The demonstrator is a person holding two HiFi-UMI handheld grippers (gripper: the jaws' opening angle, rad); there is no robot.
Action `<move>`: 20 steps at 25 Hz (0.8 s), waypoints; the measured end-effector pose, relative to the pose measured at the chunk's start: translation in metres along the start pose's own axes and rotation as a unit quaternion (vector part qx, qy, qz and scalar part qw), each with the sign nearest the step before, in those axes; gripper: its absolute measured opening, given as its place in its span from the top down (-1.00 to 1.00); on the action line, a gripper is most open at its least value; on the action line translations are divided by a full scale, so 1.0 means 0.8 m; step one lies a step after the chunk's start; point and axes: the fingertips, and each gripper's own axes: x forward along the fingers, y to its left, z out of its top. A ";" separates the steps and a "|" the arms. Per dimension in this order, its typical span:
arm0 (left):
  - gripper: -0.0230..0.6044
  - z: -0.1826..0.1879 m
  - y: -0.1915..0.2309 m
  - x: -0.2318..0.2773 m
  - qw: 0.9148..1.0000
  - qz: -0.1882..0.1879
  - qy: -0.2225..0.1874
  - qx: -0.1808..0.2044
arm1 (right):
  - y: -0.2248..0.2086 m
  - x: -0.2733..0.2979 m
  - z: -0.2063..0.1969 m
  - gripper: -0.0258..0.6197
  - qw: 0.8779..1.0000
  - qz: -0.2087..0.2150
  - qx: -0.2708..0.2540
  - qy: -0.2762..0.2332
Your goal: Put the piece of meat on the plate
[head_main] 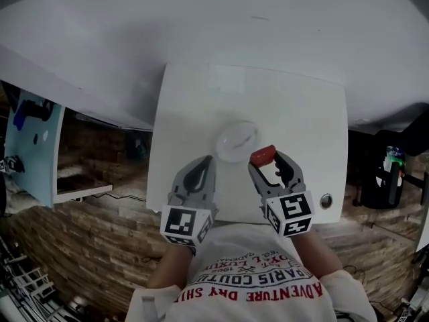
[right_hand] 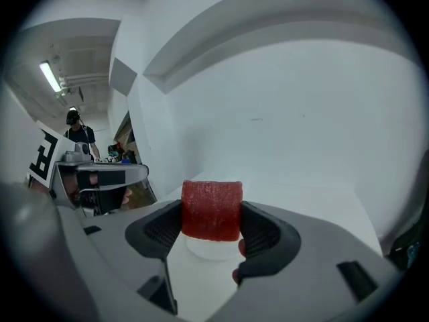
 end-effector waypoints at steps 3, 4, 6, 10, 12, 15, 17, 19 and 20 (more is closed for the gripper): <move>0.91 -0.017 0.017 0.007 1.000 0.014 0.017 -0.009 | 0.001 0.030 -0.019 0.06 0.999 0.013 -0.004 0.035; 0.91 -0.023 0.021 0.008 1.000 0.016 0.023 -0.012 | 0.002 0.040 -0.026 0.06 0.999 0.016 -0.006 0.047; 0.91 -0.036 0.028 0.010 0.999 0.020 0.033 -0.021 | 0.002 0.060 -0.041 0.06 0.997 0.021 -0.008 0.071; 0.91 -0.061 0.042 0.015 0.997 0.030 0.052 -0.042 | 0.000 0.099 -0.072 0.06 0.993 0.027 -0.010 0.118; 0.91 -0.072 0.048 0.017 0.996 0.034 0.060 -0.050 | -0.004 0.118 -0.087 0.06 0.990 0.027 -0.011 0.138; 0.91 -0.084 0.054 0.020 0.995 0.040 0.068 -0.059 | -0.008 0.138 -0.104 0.06 0.986 0.027 -0.011 0.162; 0.91 -0.091 0.057 0.024 0.994 0.043 0.074 -0.065 | -0.012 0.148 -0.113 0.06 0.984 0.026 -0.014 0.177; 0.91 -0.099 0.060 0.027 0.993 0.046 0.080 -0.070 | -0.012 0.157 -0.122 0.06 0.981 0.028 -0.017 0.193; 0.91 -0.103 0.062 0.028 0.993 0.047 0.083 -0.071 | -0.011 0.161 -0.125 0.06 0.979 0.030 -0.019 0.199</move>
